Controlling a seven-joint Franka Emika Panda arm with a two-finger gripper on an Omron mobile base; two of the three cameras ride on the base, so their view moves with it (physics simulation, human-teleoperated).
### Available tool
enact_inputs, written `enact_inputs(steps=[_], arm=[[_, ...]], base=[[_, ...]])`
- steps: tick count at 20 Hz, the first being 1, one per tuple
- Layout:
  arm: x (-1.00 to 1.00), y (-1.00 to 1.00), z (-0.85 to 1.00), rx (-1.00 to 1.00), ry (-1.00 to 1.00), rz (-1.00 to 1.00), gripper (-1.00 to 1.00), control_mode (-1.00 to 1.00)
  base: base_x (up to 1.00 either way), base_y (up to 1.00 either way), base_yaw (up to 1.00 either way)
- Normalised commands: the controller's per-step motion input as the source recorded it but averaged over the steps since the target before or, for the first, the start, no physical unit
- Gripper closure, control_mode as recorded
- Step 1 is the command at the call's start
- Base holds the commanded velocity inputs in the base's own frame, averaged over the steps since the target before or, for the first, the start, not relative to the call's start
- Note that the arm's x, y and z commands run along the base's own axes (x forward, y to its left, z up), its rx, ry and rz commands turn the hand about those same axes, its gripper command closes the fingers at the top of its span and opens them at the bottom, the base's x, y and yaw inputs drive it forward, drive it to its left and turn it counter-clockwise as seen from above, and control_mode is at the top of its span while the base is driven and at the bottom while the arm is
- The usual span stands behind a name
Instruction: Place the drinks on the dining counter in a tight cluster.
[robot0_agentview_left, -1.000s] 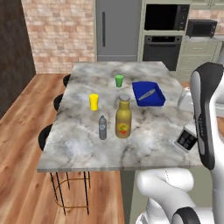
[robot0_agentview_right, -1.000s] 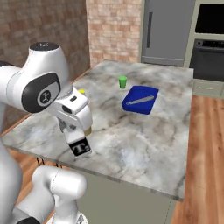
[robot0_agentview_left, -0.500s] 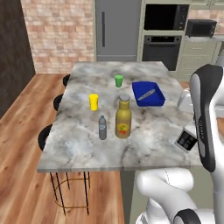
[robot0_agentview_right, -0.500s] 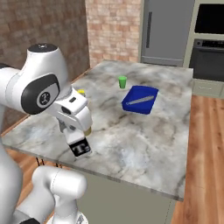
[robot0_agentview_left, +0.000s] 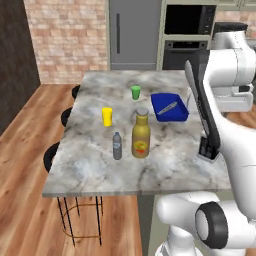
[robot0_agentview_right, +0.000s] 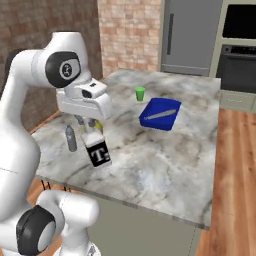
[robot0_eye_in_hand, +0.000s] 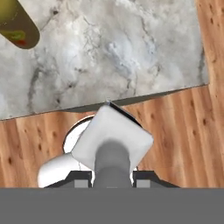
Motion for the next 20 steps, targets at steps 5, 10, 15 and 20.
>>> enact_inputs(steps=[5, 10, 15, 20], arm=[[0.62, -0.03, -0.3, 0.08, -0.14, 0.14, 1.0, -1.0], [0.72, -0.05, -0.15, 0.22, -0.14, 0.15, 1.0, -1.0], [0.82, -0.07, -0.05, -0.01, 0.1, 0.23, 1.0, -1.0], [0.63, -0.04, -0.07, -0.16, 0.23, 0.12, 1.0, -1.0]], base=[[0.0, 0.0, 0.0], [0.0, 0.0, 0.0], [0.0, 0.0, 0.0], [0.0, 0.0, 0.0]])
